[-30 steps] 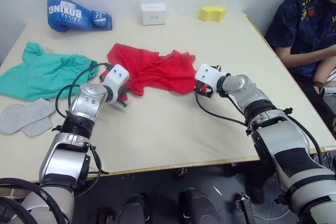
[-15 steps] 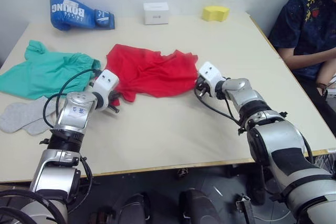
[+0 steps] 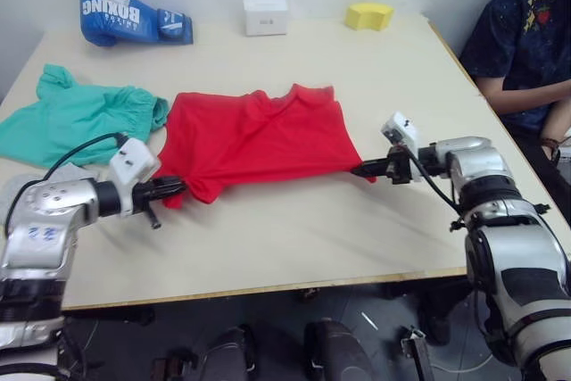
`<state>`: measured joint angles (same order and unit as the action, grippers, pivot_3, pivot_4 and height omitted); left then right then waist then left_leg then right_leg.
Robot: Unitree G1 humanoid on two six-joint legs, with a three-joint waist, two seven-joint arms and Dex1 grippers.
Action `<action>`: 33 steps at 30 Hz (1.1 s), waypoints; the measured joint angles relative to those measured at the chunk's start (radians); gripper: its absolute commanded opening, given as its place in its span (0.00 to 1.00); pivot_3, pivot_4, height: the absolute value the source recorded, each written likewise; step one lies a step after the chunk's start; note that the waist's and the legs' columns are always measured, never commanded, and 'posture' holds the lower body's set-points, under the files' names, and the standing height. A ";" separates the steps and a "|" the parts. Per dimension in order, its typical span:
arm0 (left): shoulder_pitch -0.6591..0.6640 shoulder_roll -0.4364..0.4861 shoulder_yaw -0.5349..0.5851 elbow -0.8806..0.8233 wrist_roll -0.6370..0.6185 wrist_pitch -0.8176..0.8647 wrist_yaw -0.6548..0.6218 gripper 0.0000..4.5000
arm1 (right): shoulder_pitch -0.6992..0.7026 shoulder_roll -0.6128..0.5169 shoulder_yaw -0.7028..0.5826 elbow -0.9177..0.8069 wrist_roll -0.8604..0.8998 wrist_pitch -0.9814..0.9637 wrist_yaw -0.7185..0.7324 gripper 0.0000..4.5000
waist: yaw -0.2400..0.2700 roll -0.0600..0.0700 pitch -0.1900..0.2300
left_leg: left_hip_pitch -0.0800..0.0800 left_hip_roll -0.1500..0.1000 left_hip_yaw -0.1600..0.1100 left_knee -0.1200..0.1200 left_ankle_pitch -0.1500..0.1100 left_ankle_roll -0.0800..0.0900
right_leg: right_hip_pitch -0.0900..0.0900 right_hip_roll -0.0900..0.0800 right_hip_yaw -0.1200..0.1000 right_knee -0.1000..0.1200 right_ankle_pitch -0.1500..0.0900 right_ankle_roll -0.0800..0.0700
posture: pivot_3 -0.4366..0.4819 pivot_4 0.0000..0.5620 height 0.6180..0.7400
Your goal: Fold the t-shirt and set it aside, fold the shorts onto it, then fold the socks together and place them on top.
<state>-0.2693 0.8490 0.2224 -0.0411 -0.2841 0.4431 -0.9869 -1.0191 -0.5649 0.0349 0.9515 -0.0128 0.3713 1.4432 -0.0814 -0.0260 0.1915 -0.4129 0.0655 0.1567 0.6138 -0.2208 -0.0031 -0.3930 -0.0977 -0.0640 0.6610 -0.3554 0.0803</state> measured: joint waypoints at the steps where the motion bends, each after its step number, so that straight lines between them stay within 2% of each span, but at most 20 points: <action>1: 0.046 0.009 0.024 -0.032 -0.018 0.000 -0.014 0.00 | 0.054 -0.018 0.005 -0.096 0.014 0.035 0.016 0.00 | 0.001 0.000 0.000 | 0.000 0.000 0.000 0.000 0.000 0.000 | 0.000 0.000 0.000 0.000 0.000 0.000 | 0.48 0.27 1.00; 5: 0.306 0.027 0.133 -0.158 -0.086 -0.017 -0.095 0.00 | 0.355 -0.124 0.029 -0.581 0.126 0.240 0.079 0.00 | 0.005 0.001 0.000 | -0.001 0.001 -0.001 -0.001 -0.005 -0.001 | -0.001 -0.002 0.000 -0.001 -0.001 -0.002 | 0.48 0.27 1.00; 8: 0.435 0.039 0.170 -0.197 -0.114 0.007 -0.129 0.00 | 0.509 -0.190 0.034 -0.842 0.226 0.379 0.088 0.00 | 0.006 0.000 0.000 | 0.000 0.001 -0.001 -0.001 -0.007 0.000 | 0.000 -0.002 -0.001 -0.002 -0.002 -0.003 | 0.48 0.27 1.00; 10: 0.484 0.059 0.193 -0.220 -0.120 0.031 -0.132 0.00 | 0.564 -0.221 0.024 -0.968 0.291 0.451 0.081 0.00 | 0.006 0.000 0.000 | 0.001 0.001 -0.002 -0.001 -0.011 0.000 | 0.000 -0.003 -0.001 -0.002 0.000 -0.005 | 0.48 0.27 1.00; 15: 0.591 0.116 0.204 -0.249 -0.121 0.067 -0.169 0.00 | 0.659 -0.275 0.015 -1.134 0.399 0.509 0.059 0.00 | 0.008 0.000 0.000 | 0.002 0.001 -0.003 -0.002 -0.013 0.000 | 0.001 -0.004 -0.003 -0.005 -0.002 -0.012 | 0.48 0.27 1.00; 19: 0.554 0.179 0.182 -0.261 -0.150 0.141 -0.194 0.00 | 0.649 -0.288 0.014 -1.141 0.421 0.458 0.031 0.00 | 0.009 0.000 0.000 | 0.002 0.001 -0.003 -0.003 -0.013 0.000 | 0.001 -0.005 -0.004 -0.005 -0.003 -0.013 | 0.48 0.27 1.00; 22: 0.358 0.184 0.124 -0.229 -0.155 0.145 -0.169 0.00 | 0.545 -0.243 -0.014 -1.035 0.418 0.341 -0.023 0.00 | 0.016 0.001 0.001 | 0.002 0.000 -0.002 -0.001 -0.012 0.001 | 0.001 -0.005 -0.005 -0.005 -0.002 -0.013 | 0.48 0.27 1.00; 25: 0.035 0.092 0.069 -0.090 -0.120 0.073 -0.047 0.00 | 0.389 -0.204 -0.051 -0.875 0.404 0.214 -0.085 0.00 | 0.030 0.001 0.001 | 0.000 0.000 -0.002 0.001 -0.007 0.004 | 0.001 -0.004 -0.007 -0.003 0.001 -0.009 | 0.48 0.27 1.00; 27: -0.239 0.002 0.028 0.083 -0.038 -0.064 0.102 0.00 | 0.244 -0.167 -0.081 -0.717 0.376 0.092 -0.152 0.00 | 0.040 0.000 0.002 | -0.002 0.000 -0.003 0.004 -0.002 0.003 | -0.001 -0.001 -0.009 -0.002 0.004 -0.007 | 0.48 0.27 1.00; 28: -0.385 -0.042 0.022 0.178 0.002 -0.134 0.190 0.00 | 0.157 -0.150 -0.092 -0.629 0.362 0.019 -0.195 0.00 | 0.046 -0.001 0.003 | -0.009 0.001 -0.004 0.010 -0.002 0.003 | -0.005 0.000 -0.010 0.000 0.005 -0.005 | 0.48 0.27 1.00; 31: -0.704 -0.075 -0.018 0.412 0.119 -0.372 0.377 0.00 | -0.079 -0.115 -0.120 -0.386 0.287 -0.239 -0.366 0.00 | 0.046 -0.002 0.004 | -0.014 0.001 0.005 0.014 -0.003 0.004 | -0.013 0.001 -0.012 0.002 0.006 -0.003 | 0.48 0.27 1.00; 33: -0.901 -0.089 -0.054 0.586 0.207 -0.579 0.489 0.00 | -0.248 -0.103 -0.135 -0.206 0.215 -0.460 -0.558 0.00 | 0.042 -0.003 0.004 | -0.020 0.000 0.009 0.015 -0.004 0.006 | -0.021 0.000 -0.010 0.004 0.007 -0.001 | 0.48 0.27 1.00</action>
<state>-1.1701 0.7604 0.1684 0.5452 -0.0769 -0.1362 -0.4981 -1.2674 -0.6684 -0.1002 0.7452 0.2020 -0.0887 0.8855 -0.0391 -0.0289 0.1956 -0.4325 0.0650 0.1660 0.6288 -0.2243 0.0030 -0.4136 -0.0980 -0.0736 0.6646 -0.3480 0.0797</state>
